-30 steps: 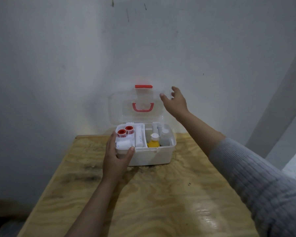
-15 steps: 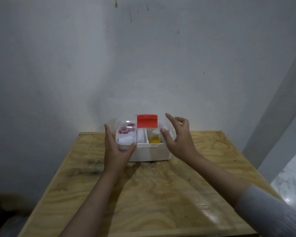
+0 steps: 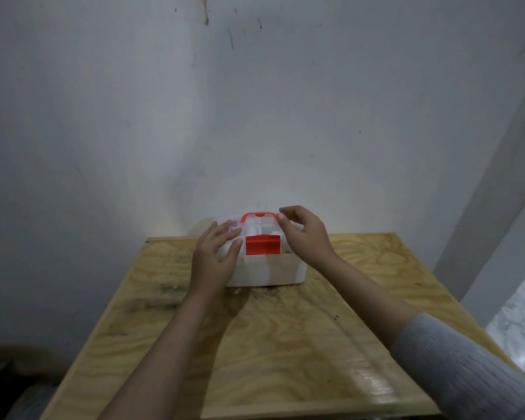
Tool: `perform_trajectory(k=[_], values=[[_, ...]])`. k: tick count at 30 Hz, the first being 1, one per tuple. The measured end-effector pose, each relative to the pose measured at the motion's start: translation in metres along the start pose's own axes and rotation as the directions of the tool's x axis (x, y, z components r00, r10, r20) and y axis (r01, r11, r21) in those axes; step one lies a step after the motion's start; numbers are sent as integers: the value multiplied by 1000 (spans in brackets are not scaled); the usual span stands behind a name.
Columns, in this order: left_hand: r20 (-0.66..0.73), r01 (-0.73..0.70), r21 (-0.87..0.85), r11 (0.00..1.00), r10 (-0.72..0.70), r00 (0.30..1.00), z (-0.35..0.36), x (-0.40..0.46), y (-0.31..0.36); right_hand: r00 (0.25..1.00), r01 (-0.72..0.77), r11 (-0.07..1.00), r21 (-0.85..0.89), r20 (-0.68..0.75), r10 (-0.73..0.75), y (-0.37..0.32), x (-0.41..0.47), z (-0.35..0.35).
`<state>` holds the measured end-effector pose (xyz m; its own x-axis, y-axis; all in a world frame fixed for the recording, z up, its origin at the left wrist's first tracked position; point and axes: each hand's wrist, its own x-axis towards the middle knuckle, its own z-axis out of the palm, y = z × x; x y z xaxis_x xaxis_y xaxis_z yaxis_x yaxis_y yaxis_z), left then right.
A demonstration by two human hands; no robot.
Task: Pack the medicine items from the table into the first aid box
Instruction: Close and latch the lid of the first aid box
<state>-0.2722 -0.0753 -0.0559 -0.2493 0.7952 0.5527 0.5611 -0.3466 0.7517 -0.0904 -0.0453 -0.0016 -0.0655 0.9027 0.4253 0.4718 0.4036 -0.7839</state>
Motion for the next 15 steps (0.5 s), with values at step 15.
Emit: perform_trajectory(k=[15], values=[[-19,-25,-37,999,24,1000,1,-2,-2,946,218,947,-237,289,-145,25,-9,0]])
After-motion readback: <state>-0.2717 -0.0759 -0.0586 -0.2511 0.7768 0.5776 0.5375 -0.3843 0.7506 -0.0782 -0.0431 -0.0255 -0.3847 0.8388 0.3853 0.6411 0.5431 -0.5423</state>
